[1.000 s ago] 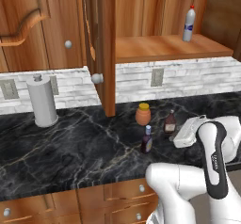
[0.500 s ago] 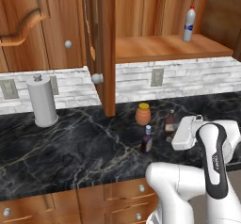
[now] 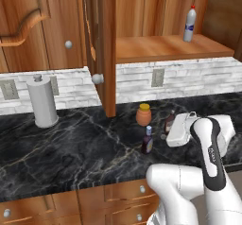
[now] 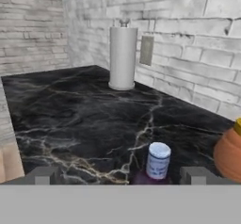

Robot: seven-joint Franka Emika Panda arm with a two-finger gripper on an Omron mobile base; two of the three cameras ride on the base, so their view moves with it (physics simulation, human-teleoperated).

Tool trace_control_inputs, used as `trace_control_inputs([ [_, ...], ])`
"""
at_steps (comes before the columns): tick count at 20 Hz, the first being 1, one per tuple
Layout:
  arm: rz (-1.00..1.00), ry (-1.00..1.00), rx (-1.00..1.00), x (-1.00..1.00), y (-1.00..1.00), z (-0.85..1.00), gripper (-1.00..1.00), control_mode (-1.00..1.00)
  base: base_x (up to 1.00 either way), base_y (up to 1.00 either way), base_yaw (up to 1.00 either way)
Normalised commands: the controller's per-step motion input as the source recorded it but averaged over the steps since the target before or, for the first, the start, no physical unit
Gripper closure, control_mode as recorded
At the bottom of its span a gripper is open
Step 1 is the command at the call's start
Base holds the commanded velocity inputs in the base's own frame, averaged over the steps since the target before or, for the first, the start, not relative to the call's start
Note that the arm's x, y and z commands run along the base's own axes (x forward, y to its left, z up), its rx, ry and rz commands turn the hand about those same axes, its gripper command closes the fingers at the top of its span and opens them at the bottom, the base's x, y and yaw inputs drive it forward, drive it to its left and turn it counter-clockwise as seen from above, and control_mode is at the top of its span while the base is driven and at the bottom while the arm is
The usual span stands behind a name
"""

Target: Pick the ketchup and condiment bottle from the counter and place them in the cabinet.

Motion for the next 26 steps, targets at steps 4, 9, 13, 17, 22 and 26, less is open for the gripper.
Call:
trace_control_inputs([
  [4, 0.02, 0.11, 0.0, 0.16, 0.17, -0.23, -1.0, -1.0, 0.0, 0.0, 0.0],
  [9, 0.03, 0.08, 0.0, 0.16, 0.15, -0.21, -1.0, -1.0, 0.0, 0.0, 0.0],
  [13, 0.03, 0.06, 0.0, 0.16, 0.12, -0.2, -1.0, -1.0, 0.0, 0.0, 0.0],
  [17, 0.03, 0.05, 0.02, 0.18, 0.13, -0.26, -1.0, -1.0, 0.0, 0.0, 0.0],
  [22, 0.03, 0.05, 0.04, 0.19, 0.08, -0.29, -1.0, -1.0, 0.0, 0.0, 0.0],
  [26, 0.02, 0.04, 0.05, 0.23, 0.09, -0.27, -1.0, -1.0, 0.0, 0.0, 0.0],
])
